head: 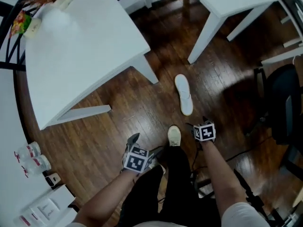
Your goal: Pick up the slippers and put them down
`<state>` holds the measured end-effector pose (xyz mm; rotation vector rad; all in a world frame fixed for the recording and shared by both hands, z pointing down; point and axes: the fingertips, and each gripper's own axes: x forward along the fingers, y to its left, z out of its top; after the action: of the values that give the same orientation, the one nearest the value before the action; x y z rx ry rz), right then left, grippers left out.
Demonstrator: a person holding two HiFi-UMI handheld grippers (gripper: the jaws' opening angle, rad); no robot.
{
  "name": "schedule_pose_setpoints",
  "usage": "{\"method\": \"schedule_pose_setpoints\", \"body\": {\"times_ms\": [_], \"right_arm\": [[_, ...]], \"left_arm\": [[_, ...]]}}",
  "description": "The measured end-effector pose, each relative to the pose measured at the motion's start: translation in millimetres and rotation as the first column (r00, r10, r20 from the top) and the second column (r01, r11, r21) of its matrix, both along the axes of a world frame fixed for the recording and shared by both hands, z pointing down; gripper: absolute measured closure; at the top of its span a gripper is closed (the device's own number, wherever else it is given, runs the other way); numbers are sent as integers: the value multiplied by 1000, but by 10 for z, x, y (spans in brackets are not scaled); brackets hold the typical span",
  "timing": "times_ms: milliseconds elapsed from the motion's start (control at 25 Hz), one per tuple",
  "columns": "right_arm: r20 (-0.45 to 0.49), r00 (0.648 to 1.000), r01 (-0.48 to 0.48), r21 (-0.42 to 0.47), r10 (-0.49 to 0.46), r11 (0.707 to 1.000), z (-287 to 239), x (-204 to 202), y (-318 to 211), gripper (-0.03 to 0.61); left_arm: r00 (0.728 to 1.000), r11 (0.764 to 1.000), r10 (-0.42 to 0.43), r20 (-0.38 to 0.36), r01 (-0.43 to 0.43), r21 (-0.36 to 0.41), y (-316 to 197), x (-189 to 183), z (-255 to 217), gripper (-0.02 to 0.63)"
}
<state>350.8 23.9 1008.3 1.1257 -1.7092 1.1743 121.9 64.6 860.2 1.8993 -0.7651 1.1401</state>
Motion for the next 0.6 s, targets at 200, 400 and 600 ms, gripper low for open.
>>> {"method": "schedule_pose_setpoints", "body": {"times_ms": [200,400,600], "right_arm": [[-47,998,38,19,-37,999,-1502,-77,404,86],[-57,997,50,51,-47,997,-2697,-257,808,86],[-45,998,43,131,-37,990,-3669,-427,1051,87]], "left_arm": [[999,999,-29,-24,30,38,373,-198,-1194,100],[995,994,-93,-34,95,58,963,-502,-1977,100],[989,980,-141,-50,147,131,1143,-858,-2622,100]]}}
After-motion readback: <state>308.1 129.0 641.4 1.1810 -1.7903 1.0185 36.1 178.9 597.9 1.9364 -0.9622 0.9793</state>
